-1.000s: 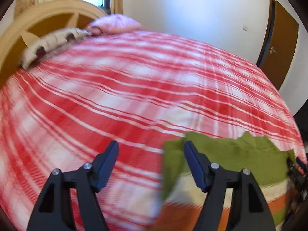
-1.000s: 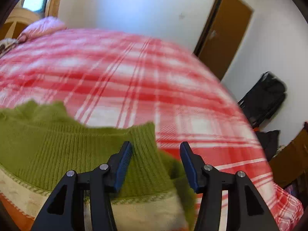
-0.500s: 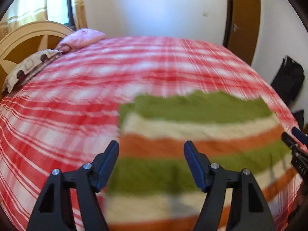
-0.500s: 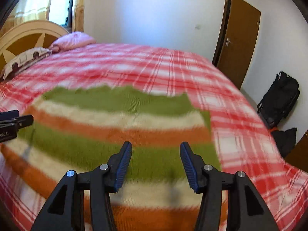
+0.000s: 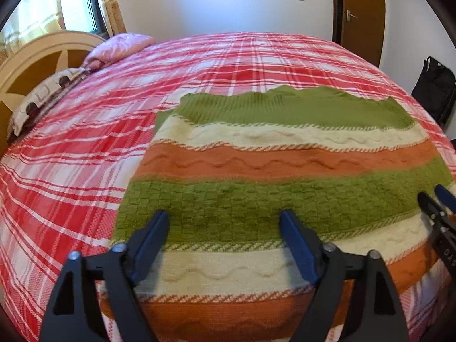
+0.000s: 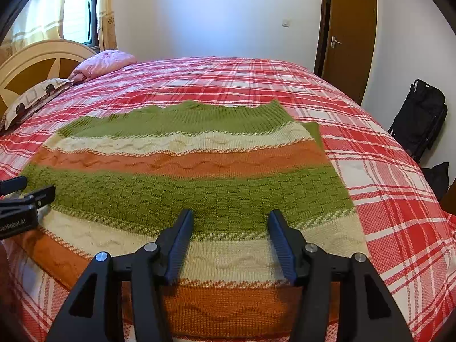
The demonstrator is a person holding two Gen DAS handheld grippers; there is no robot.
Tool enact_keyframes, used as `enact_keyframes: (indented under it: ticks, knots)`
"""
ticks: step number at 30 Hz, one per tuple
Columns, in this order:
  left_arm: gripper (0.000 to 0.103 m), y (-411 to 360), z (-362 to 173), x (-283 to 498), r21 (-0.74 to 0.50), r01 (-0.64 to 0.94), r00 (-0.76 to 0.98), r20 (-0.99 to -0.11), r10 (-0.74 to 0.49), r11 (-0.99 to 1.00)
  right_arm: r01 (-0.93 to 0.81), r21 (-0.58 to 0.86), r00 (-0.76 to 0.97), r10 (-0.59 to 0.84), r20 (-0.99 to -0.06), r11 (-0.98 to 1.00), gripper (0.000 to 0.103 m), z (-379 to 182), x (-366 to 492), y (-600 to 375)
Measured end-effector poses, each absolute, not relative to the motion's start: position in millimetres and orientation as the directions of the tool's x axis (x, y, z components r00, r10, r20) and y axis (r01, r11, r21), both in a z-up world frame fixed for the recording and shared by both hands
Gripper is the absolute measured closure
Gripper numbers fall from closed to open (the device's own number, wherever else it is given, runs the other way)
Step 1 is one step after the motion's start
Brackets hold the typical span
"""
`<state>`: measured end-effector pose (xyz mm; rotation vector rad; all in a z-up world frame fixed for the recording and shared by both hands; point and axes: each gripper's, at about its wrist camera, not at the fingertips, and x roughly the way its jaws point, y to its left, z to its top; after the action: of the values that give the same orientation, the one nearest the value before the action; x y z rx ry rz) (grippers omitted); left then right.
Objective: Fold small clothes
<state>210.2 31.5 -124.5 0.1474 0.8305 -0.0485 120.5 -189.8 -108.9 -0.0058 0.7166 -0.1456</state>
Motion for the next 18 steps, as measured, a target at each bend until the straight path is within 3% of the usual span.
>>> enact_keyframes:
  ticks: [5,12,15,18]
  knots:
    - [0.011,39,-118,204,0.102,0.117,0.671,-0.741,-0.003,0.988,0.127,-0.044,0.748,-0.125,-0.652,0.991,0.045,-109,121,-191]
    - [0.006,97,-82,228,-0.106,0.065,0.712,-0.692,-0.120,0.992,0.124,-0.032,0.753,-0.115,-0.648,0.992,0.045,-110,120,-194]
    - [0.006,118,-88,267,-0.251,0.065,0.645,-0.728,-0.232,0.966,0.122,-0.025,0.755,-0.109,-0.647,0.992,0.044,-110,120,-194]
    - [0.011,115,-106,291,-0.286,0.044,0.584,-0.770,-0.256,0.957,0.119,-0.015,0.756,-0.101,-0.647,0.993,0.044,-110,119,-195]
